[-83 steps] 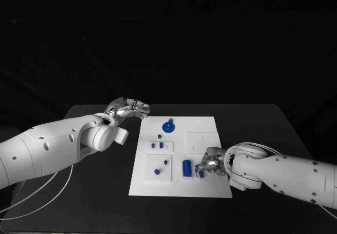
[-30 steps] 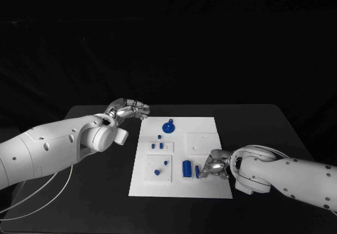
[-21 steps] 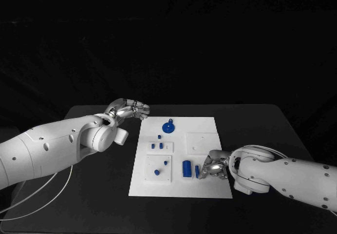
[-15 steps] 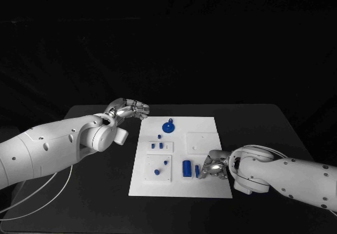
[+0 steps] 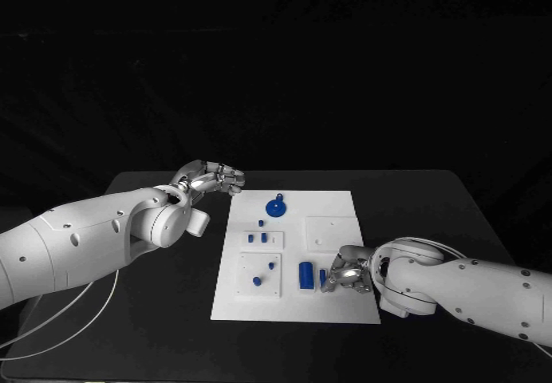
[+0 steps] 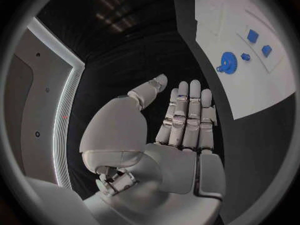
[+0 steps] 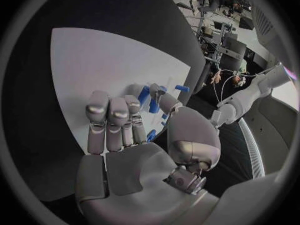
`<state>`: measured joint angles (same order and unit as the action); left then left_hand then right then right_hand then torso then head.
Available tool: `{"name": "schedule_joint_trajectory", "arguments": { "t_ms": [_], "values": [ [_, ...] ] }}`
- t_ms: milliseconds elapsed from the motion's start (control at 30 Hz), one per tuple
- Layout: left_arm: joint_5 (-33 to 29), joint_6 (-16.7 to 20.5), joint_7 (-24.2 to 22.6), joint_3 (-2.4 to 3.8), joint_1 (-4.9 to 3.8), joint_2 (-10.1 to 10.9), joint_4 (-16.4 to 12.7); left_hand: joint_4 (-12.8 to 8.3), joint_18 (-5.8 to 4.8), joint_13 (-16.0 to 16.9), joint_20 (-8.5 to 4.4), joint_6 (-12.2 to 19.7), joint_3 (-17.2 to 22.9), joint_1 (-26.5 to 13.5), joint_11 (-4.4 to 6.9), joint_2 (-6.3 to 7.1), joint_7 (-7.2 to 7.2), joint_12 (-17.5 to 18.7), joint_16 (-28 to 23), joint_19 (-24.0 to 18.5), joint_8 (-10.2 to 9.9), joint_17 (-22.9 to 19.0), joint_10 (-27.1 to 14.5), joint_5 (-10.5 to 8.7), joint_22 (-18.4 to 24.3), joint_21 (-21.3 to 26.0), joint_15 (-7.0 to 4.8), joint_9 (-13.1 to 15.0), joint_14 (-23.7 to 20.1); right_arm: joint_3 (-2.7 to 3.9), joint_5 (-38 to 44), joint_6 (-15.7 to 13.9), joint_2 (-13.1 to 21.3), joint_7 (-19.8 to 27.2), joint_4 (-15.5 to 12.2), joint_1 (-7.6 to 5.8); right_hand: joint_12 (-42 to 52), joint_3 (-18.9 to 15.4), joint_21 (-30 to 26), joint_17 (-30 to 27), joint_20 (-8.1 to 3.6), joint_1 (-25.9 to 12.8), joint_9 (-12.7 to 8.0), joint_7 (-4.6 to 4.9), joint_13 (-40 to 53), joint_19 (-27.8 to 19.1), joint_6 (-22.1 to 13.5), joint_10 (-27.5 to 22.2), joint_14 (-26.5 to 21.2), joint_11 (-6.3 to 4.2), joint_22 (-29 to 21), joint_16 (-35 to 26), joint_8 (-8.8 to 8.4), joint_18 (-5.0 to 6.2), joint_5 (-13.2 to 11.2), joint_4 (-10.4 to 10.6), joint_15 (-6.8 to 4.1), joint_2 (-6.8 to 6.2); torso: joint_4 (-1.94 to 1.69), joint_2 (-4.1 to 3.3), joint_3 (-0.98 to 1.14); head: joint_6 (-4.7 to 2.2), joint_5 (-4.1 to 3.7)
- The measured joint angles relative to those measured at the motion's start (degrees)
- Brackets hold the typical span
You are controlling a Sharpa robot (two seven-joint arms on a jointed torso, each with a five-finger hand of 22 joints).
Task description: Assemble the parts on the task board
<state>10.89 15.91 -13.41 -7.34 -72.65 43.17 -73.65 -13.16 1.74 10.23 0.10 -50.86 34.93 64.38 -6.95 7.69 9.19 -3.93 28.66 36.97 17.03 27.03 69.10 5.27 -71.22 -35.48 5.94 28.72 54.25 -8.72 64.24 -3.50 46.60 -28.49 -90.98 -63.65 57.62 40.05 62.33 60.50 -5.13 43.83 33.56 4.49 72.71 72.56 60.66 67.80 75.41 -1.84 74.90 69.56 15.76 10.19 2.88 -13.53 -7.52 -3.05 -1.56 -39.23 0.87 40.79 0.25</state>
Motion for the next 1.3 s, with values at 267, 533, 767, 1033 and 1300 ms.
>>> {"name": "schedule_joint_trajectory", "arguments": {
  "t_ms": [267, 533, 767, 1033, 1300],
  "values": [
    [0.0, 0.0, 0.0, 0.0, 0.0, 0.0, 0.0, 0.0, -0.01, 0.0, 0.0, 0.0, 0.0, 0.0, 0.0, 0.0, 0.0, 0.0, -0.2, 0.0, 0.0, 0.0, 0.0, 0.0, 0.0, 0.0, 0.0, 0.0, 0.0, 0.1, 0.1, 0.1, -0.3, 0.0, 0.5, 0.13, 0.0, 2.7, 0.0, 0.1, 0.01, 1.1, 0.1, -0.1, 0.1, 0.0, 0.1, 0.0, 0.0, 0.0, 0.0, 0.0, 0.44, 0.0, 0.0, -0.5, 0.01, 1.53, 0.0, 0.0, 0.0, 0.16, 0.03],
    [0.0, 0.0, 0.0, 0.0, 0.0, 0.1, 0.0, 0.0, 0.0, 0.0, 0.0, 0.0, 0.0, 0.0, 0.0, 0.0, 0.0, 0.0, -0.2, 0.0, 0.0, 0.1, 0.0, 0.0, 0.0, 0.0, 0.0, 0.0, 0.0, 0.17, 0.1, 0.1, -0.4, 0.0, 0.8, 0.24, 0.0, 3.1, 0.0, 0.1, 0.01, 0.8, -0.1, -0.29, 0.1, 0.0, 0.3, 0.0, 0.0, 0.0, 0.0, 0.0, 0.26, 0.04, 0.0, -0.9, 0.01, 0.47, 0.01, 0.0, 0.0, 0.25, 0.09],
    [0.0, 0.0, 0.0, 0.0, 0.0, 0.0, 0.0, 0.0, 0.0, 0.0, 0.0, 0.0, 0.0, 0.0, 0.0, 0.0, 0.0, 0.0, -0.2, 0.0, 0.0, 0.1, 0.0, 0.0, 0.0, 0.0, 0.0, 0.0, 0.0, 0.17, -0.7, -0.5, 0.5, 0.4, 0.9, 0.29, 0.0, 0.2, 0.0, 0.1, 0.21, -2.8, -0.2, -0.18, 0.2, 0.2, 0.2, 0.2, 0.0, 0.2, 0.0, 0.0, 0.26, 0.06, 0.0, -0.5, 0.02, -4.61, 0.02, 0.01, 0.0, 0.09, 0.12],
    [-0.5, 0.0, -0.1, -0.01, 0.01, -0.2, 0.6, 0.0, 0.0, 0.0, 0.0, 0.0, 0.0, 0.0, 0.0, 0.0, 0.0, 0.0, -0.2, 0.0, 0.0, 0.2, 0.0, 0.0, -0.1, 0.0, 0.0, 0.0, 0.0, 1.28, -4.9, -1.6, 1.9, 3.2, 3.5, -0.09, -0.2, -1.1, 0.0, 0.1, 0.22, -4.3, -0.7, 0.4, 0.2, 0.2, -0.4, 0.2, -0.1, 0.21, 0.0, -0.2, -0.69, 0.07, 0.0, 0.4, 0.11, -9.04, 0.08, 0.14, -0.03, -0.87, -0.22],
    [-2.2, 0.0, -0.7, -0.02, 0.02, -0.7, 2.8, 0.7, -0.01, -0.2, 0.61, 0.6, -0.7, -0.9, -0.11, 0.85, 0.2, 0.0, -1.4, -0.6, 0.0, 0.6, -0.5, -1.81, -0.2, 0.9, 0.54, -0.3, -0.5, 3.08, -14.6, -4.6, 0.1, 14.2, 12.1, -3.52, -0.8, -1.4, -1.1, -0.4, -0.02, -1.7, -0.8, 1.2, 0.2, -0.7, -3.7, -1.3, -1.0, 1.66, 0.0, -1.7, -2.01, 0.07, 1.8, 0.4, 0.94, -8.68, 0.35, 0.79, -0.17, -2.99, -0.67]
  ]
}}
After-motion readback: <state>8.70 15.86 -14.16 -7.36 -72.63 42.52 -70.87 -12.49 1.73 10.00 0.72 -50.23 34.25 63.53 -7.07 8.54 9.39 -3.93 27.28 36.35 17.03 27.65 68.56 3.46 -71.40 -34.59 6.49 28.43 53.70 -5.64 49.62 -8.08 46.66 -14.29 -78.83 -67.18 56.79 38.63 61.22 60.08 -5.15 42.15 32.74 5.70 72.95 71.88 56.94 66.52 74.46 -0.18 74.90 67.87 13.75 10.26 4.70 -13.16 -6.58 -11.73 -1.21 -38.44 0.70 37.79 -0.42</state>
